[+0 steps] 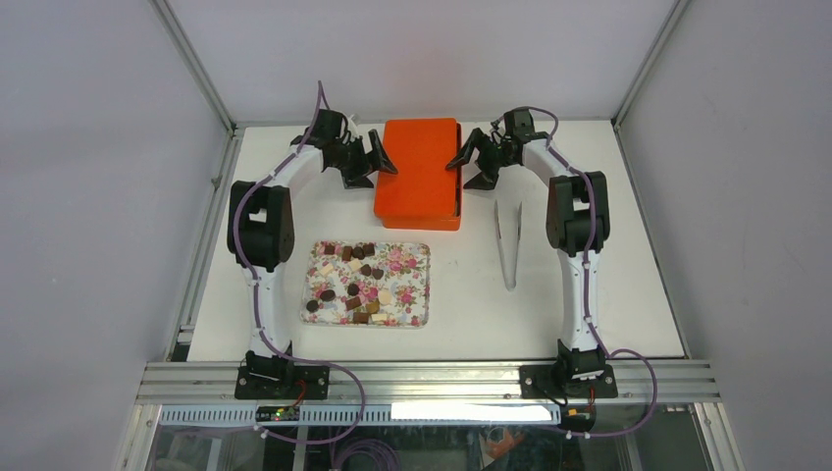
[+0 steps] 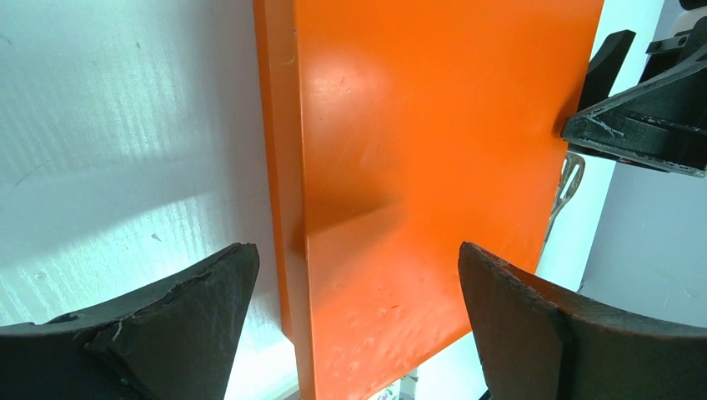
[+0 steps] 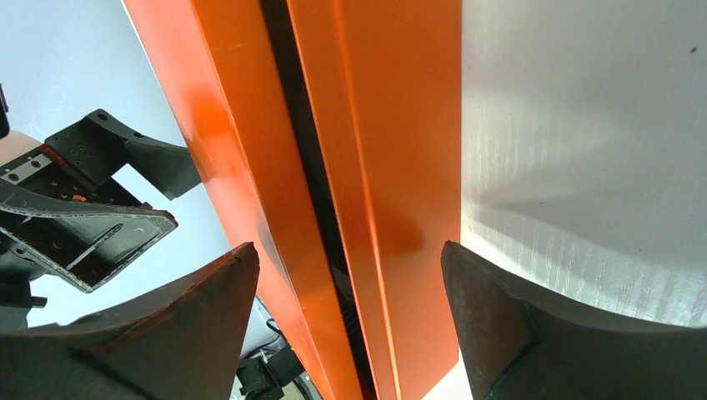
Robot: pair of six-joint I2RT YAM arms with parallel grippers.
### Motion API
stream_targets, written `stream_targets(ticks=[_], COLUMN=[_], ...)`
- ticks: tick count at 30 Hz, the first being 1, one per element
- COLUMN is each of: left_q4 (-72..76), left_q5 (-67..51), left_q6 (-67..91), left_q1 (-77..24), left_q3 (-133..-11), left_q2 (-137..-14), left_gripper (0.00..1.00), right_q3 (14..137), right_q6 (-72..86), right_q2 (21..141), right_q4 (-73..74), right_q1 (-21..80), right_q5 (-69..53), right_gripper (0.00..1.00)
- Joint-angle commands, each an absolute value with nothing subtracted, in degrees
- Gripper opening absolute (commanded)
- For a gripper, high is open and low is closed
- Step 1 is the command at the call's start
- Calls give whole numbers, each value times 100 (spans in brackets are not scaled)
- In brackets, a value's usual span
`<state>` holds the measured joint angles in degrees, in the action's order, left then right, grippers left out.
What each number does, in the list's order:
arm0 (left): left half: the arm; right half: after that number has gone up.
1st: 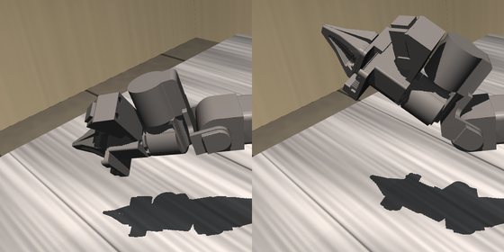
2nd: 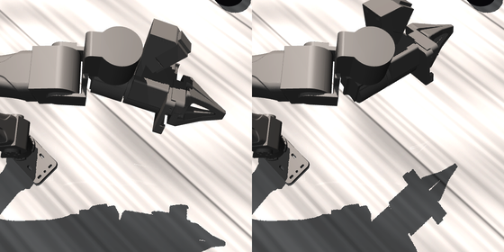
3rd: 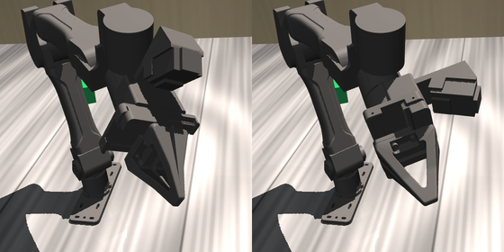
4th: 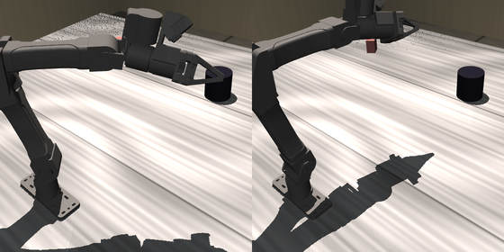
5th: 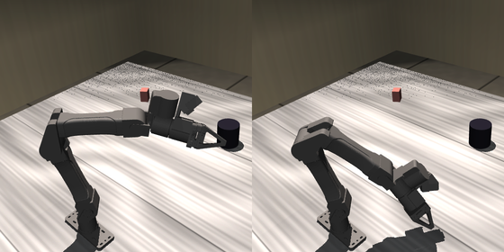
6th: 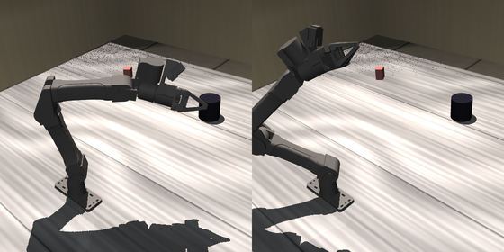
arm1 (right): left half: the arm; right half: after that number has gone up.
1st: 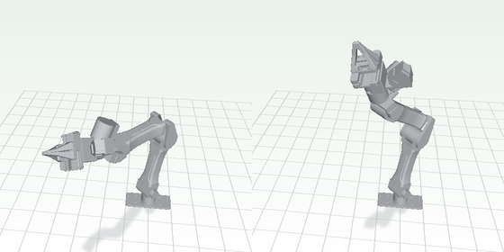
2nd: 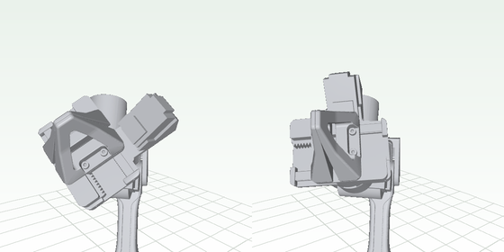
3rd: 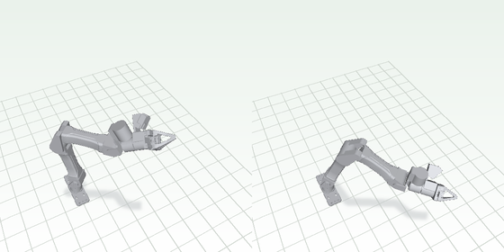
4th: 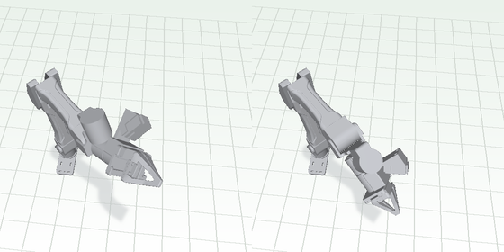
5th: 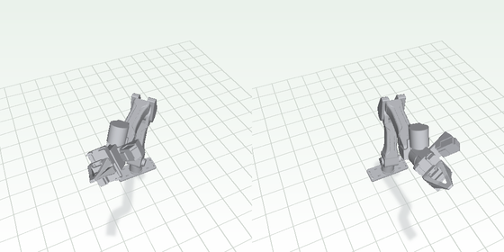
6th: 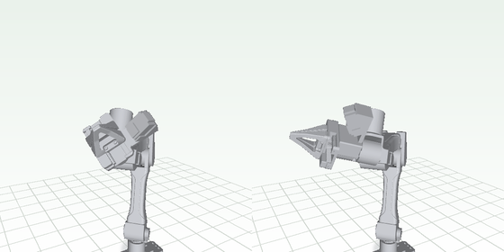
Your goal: Pack the chocolate
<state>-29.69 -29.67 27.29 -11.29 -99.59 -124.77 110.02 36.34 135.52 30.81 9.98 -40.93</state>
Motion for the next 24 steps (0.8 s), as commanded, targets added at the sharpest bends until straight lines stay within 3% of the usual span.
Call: stream_targets(ticks=[1, 24], left_q4=[-3034, -2879], left_q5=[-2787, -3328], left_q6=[2513, 2705], left_q1=[-1168, -1280], left_q3=[-10246, -10444], left_q2=[-12094, -12188], left_gripper=[95, 83], right_q3=[11276, 11225], right_q6=[3616, 3612], right_q2=[13334, 13324], right_q4=[3041, 3050], right_q1=[976, 975], right_q5=[-4131, -4096], right_gripper=[84, 84])
